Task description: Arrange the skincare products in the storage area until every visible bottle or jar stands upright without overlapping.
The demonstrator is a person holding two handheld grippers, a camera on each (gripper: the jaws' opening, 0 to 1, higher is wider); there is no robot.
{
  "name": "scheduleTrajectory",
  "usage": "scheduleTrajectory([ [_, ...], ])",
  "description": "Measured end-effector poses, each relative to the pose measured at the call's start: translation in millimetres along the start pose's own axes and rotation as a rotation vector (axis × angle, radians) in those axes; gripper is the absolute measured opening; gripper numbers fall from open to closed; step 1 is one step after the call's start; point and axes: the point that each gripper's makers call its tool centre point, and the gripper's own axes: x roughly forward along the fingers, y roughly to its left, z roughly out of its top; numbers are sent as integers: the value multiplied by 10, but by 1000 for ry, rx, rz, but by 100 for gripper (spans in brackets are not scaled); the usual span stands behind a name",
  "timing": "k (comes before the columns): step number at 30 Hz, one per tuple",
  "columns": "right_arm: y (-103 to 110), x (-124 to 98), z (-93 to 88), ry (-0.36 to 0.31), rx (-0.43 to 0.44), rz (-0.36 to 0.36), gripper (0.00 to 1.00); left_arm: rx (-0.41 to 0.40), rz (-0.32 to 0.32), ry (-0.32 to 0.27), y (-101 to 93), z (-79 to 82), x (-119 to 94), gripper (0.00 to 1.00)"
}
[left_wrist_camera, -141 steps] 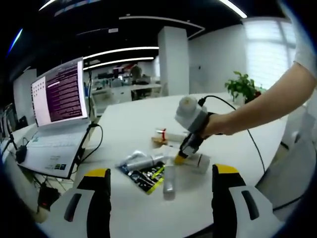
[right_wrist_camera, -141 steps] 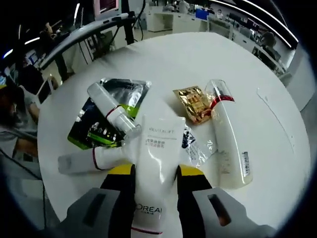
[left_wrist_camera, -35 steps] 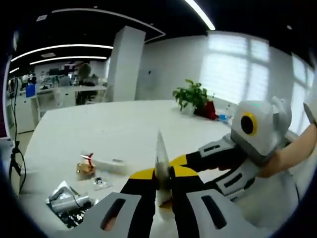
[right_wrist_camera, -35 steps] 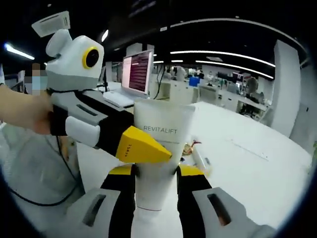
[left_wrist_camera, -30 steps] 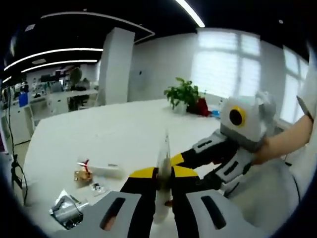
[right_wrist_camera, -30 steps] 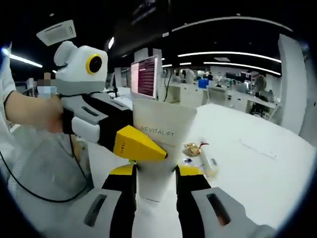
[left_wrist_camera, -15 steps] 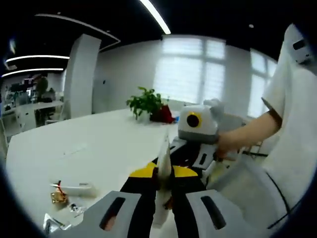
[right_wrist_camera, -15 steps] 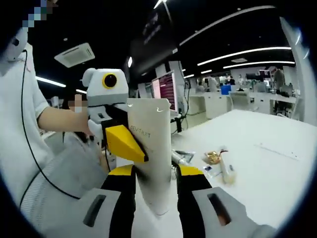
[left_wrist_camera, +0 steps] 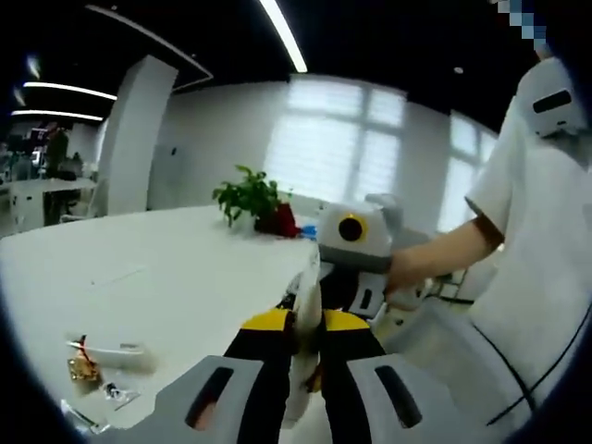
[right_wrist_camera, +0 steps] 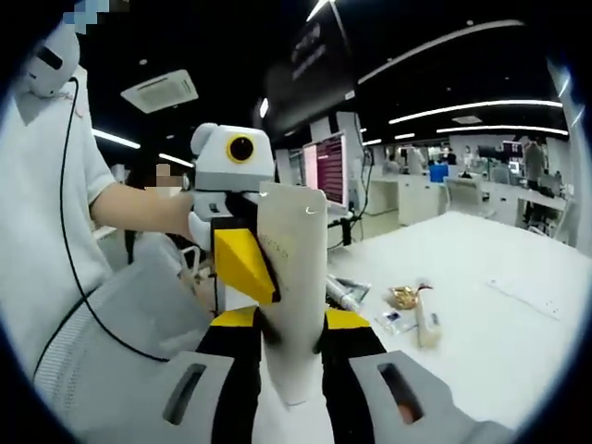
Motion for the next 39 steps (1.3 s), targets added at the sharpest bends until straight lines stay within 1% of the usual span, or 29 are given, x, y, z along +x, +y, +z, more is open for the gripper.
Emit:
scheduleTrajectory([
  [3, -54, -12, -53, 22, -25, -15, 23, 11, -4, 28, 27, -48, 54, 9],
  [4, -93, -15, -105, 46, -48, -29, 23, 22, -8, 49, 42, -80, 76, 9],
  [5, -107, -18, -122, 55, -57, -34, 23, 28, -15, 65, 50, -104, 98, 9],
  [11, -225, -41, -195, 61, -80, -71, 23, 37, -23, 95, 125, -142, 191, 9],
  [15, -344, -51, -292, 89, -87, -101, 23, 28, -24, 114, 205, -202, 275, 9],
  [21, -510, -60, -438, 122, -84, -133, 23, 7, -14, 140, 369, -311, 409, 10],
  [28, -713, -42, -617, 145, -49, -153, 23, -19, -14, 168, 573, -430, 540, 11],
  [30, -777, -41, -645, 146, -37, -159, 23, -44, -18, 171, 634, -441, 567, 11],
  [32, -848, -40, -664, 147, -30, -170, 23, -50, -20, 166, 704, -443, 589, 11],
  [39, -1041, -43, -744, 155, -16, -186, 23, -62, -26, 170, 828, -448, 687, 11],
])
